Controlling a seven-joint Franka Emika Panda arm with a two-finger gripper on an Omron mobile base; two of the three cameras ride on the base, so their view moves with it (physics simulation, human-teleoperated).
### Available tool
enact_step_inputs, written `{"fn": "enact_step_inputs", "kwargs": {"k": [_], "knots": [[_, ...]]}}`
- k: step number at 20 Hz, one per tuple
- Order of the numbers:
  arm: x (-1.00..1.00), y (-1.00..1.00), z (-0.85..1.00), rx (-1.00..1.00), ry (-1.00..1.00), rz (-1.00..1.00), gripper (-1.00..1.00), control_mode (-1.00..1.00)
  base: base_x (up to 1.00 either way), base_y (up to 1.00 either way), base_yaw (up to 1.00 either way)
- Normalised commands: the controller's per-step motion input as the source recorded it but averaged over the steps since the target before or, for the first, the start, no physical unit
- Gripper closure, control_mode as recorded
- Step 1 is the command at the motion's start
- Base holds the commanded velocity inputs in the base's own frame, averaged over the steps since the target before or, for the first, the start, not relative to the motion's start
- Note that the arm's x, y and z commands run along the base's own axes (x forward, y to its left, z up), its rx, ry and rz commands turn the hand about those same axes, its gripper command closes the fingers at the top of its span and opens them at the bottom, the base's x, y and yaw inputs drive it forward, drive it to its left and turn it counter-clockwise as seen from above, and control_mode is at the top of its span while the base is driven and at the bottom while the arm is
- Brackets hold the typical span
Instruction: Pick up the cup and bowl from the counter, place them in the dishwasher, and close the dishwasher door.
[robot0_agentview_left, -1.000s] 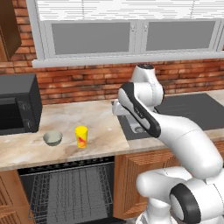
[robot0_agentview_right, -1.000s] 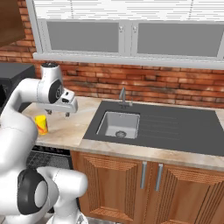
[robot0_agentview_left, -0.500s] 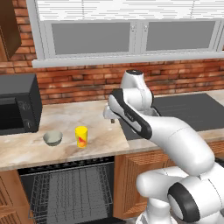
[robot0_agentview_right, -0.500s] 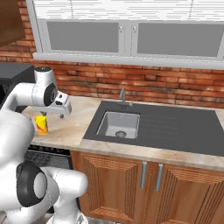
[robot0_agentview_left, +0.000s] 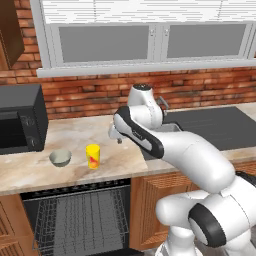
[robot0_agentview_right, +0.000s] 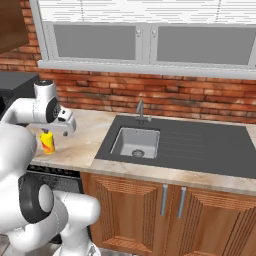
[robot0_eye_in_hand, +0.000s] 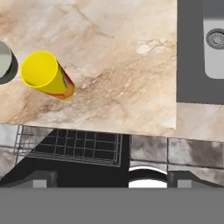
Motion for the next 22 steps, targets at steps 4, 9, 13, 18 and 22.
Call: {"fn": "enact_step_inputs", "kwargs": {"k": [4, 9, 13, 18, 22], "knots": [[0.13, 0.33, -0.21, 0.00, 0.00, 0.00, -1.00, -1.00, 0.00, 0.00, 0.00], [0.16, 0.31, -0.22, 0.00, 0.00, 0.00, -1.00, -1.00, 0.00, 0.00, 0.00], [0.23, 0.27, -0.19, -0.02, 0.00, 0.00, -1.00, -1.00, 0.00, 0.00, 0.00], [0.31, 0.23, -0.19, -0.03, 0.00, 0.00, -1.00, -1.00, 0.00, 0.00, 0.00], [0.34, 0.23, -0.21, -0.04, 0.00, 0.00, -1.00, -1.00, 0.00, 0.00, 0.00]]}}
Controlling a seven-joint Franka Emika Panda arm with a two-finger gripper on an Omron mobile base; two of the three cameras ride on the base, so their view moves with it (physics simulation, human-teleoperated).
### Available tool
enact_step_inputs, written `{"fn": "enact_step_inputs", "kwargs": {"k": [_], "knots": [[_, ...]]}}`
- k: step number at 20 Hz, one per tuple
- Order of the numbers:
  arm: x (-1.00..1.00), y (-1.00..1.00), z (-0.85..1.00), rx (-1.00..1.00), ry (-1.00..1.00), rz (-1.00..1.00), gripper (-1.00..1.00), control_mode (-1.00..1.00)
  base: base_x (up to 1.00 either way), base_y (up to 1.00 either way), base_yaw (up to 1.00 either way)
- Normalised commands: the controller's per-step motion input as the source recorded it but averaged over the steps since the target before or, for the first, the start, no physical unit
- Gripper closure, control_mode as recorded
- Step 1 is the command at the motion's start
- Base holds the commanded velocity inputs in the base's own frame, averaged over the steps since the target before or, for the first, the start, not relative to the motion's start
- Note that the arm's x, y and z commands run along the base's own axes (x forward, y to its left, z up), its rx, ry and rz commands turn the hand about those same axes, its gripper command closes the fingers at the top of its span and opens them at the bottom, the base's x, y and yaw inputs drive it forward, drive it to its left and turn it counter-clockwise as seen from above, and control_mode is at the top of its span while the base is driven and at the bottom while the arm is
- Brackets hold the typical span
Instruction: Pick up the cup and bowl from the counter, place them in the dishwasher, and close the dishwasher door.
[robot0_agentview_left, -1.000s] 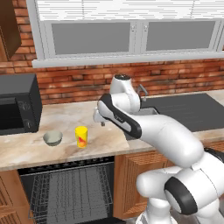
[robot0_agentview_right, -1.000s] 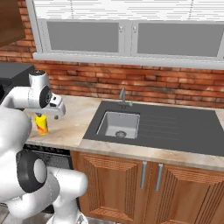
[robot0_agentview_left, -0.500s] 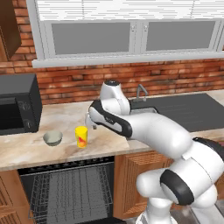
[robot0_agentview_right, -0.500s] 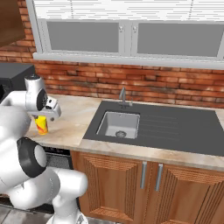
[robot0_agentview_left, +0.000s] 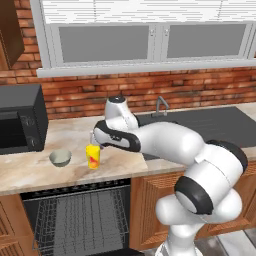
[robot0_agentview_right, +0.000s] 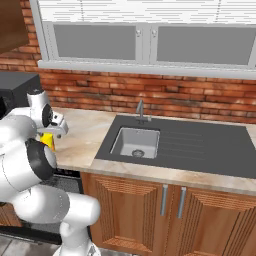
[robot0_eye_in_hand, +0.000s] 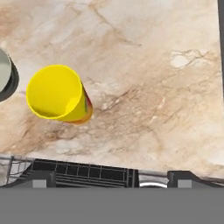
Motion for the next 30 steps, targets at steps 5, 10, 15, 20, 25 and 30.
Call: {"fn": "enact_step_inputs", "kwargs": {"k": [5, 10, 15, 20, 25, 30], "knots": [[0.33, 0.21, -0.18, -0.03, 0.00, 0.00, -1.00, -1.00, 0.00, 0.00, 0.00], [0.32, 0.15, -0.18, 0.00, 0.00, 0.00, -1.00, -1.00, 0.00, 0.00, 0.00], [0.32, 0.13, -0.23, 0.00, 0.00, 0.00, -1.00, -1.00, 0.00, 0.00, 0.00], [0.21, 0.21, -0.28, 0.00, 0.00, 0.00, -1.00, -1.00, 0.00, 0.00, 0.00], [0.30, 0.17, -0.23, 0.00, 0.00, 0.00, -1.00, -1.00, 0.00, 0.00, 0.00], [0.30, 0.07, -0.29, 0.00, 0.00, 0.00, -1.00, -1.00, 0.00, 0.00, 0.00]]}}
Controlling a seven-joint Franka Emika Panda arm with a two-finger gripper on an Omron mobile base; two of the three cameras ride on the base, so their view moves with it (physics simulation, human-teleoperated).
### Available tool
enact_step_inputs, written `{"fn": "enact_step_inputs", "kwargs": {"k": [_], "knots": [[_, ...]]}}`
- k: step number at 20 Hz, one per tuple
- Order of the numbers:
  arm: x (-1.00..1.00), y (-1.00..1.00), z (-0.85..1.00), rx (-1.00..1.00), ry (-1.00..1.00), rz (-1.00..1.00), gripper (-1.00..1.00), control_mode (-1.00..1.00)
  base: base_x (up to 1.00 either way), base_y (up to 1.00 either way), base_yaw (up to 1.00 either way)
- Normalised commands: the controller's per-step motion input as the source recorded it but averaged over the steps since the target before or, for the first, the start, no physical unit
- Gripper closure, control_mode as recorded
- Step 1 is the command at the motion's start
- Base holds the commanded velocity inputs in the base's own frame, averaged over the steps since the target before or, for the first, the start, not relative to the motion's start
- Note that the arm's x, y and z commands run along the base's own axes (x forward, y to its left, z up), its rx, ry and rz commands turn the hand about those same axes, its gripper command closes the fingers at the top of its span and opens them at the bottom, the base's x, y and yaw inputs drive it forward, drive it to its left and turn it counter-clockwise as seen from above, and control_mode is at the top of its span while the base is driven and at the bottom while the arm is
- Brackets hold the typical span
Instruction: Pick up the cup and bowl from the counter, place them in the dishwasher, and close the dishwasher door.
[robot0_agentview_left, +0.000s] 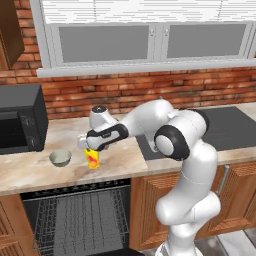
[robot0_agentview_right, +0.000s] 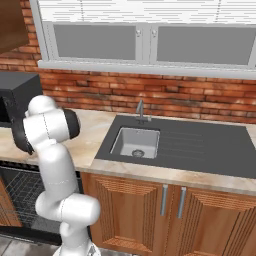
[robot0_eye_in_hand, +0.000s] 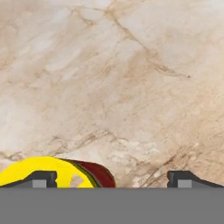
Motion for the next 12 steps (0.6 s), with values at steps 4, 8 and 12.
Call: {"fn": "enact_step_inputs", "kwargs": {"k": [4, 8, 12], "knots": [[0.19, 0.12, -0.31, 0.00, 0.00, 0.00, 1.00, -1.00, 0.00, 0.00, 0.00], [-0.01, 0.12, -0.03, 0.00, -0.01, 0.00, 1.00, -1.00, 0.00, 0.00, 0.00], [-0.32, 0.05, 0.00, 0.00, -0.08, 0.02, 1.00, -1.00, 0.00, 0.00, 0.00]]}}
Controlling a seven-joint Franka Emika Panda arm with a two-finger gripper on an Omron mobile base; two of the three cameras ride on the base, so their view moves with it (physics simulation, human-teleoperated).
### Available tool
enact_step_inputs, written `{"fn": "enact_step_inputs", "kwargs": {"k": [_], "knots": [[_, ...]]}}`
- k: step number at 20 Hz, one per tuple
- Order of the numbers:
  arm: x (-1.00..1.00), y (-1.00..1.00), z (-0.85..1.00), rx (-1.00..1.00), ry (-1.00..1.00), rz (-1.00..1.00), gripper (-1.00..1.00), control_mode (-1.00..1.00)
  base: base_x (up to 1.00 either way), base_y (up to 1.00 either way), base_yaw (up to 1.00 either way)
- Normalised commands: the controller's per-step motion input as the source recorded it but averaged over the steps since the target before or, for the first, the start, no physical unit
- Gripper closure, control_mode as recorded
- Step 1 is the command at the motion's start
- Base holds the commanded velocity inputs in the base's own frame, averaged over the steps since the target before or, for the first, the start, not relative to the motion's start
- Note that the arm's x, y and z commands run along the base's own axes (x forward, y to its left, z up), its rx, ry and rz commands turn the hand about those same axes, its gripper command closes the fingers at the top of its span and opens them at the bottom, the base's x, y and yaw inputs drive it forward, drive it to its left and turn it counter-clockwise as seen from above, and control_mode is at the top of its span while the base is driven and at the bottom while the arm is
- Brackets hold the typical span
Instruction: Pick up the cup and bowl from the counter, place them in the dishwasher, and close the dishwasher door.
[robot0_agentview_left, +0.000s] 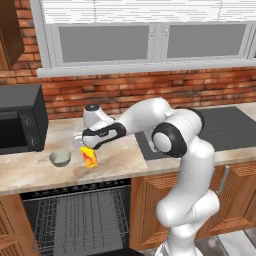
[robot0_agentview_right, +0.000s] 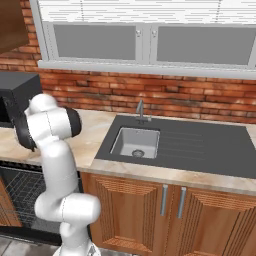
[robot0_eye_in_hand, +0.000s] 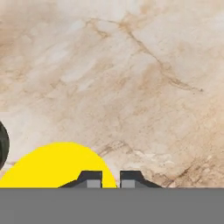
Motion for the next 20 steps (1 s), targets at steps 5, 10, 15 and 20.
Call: {"fn": "enact_step_inputs", "kwargs": {"k": [5, 10, 15, 20], "knots": [[-0.75, 0.00, 0.00, -0.03, -0.17, 0.06, 1.00, -1.00, 0.00, 0.00, 0.00], [-0.91, -0.02, 0.03, -0.05, -0.23, 0.10, 1.00, -1.00, 0.00, 0.00, 0.00], [-0.62, -0.16, 0.21, 0.00, -0.19, 0.06, 1.00, -1.00, 0.00, 0.00, 0.00], [-0.36, -0.23, 0.18, 0.00, -0.11, 0.12, 1.00, -1.00, 0.00, 0.00, 0.00]]}}
